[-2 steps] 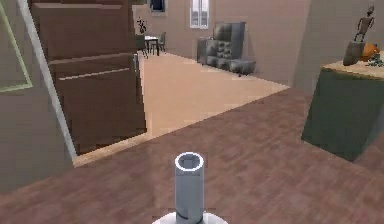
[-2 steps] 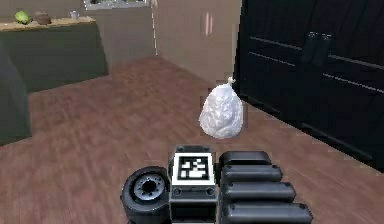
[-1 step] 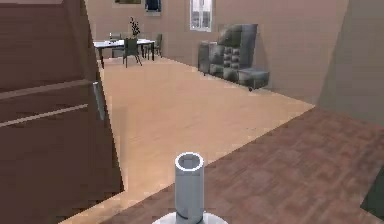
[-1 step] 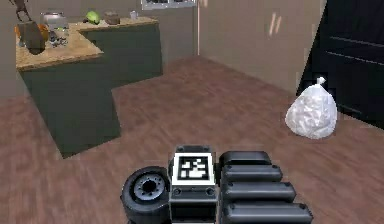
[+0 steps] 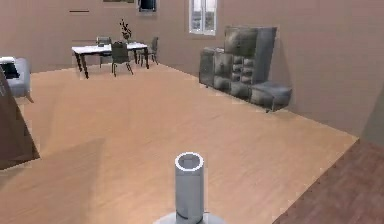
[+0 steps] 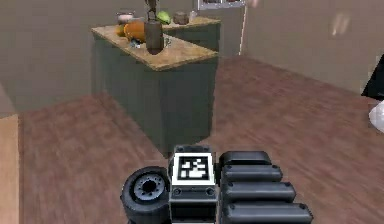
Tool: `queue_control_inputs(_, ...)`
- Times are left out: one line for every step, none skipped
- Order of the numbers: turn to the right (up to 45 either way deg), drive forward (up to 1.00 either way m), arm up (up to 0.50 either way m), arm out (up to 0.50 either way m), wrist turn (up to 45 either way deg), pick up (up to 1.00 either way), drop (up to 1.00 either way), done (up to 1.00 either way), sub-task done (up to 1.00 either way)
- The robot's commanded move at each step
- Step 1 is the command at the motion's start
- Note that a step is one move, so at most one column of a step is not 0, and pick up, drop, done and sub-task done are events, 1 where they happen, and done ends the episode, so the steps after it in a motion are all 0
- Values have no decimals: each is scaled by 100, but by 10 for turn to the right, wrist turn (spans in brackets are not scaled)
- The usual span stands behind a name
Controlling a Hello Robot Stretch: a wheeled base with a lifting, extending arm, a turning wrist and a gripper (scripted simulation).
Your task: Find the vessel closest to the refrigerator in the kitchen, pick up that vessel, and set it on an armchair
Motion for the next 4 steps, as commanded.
queue_control_inputs(0,40,0,0,0,0,0,0,0)
queue_control_inputs(-450,0,0,0,0,0,0,0,0)
queue_control_inputs(-60,0,0,0,0,0,0,0,0)
queue_control_inputs(-30,0,0,0,0,0,0,0,0)
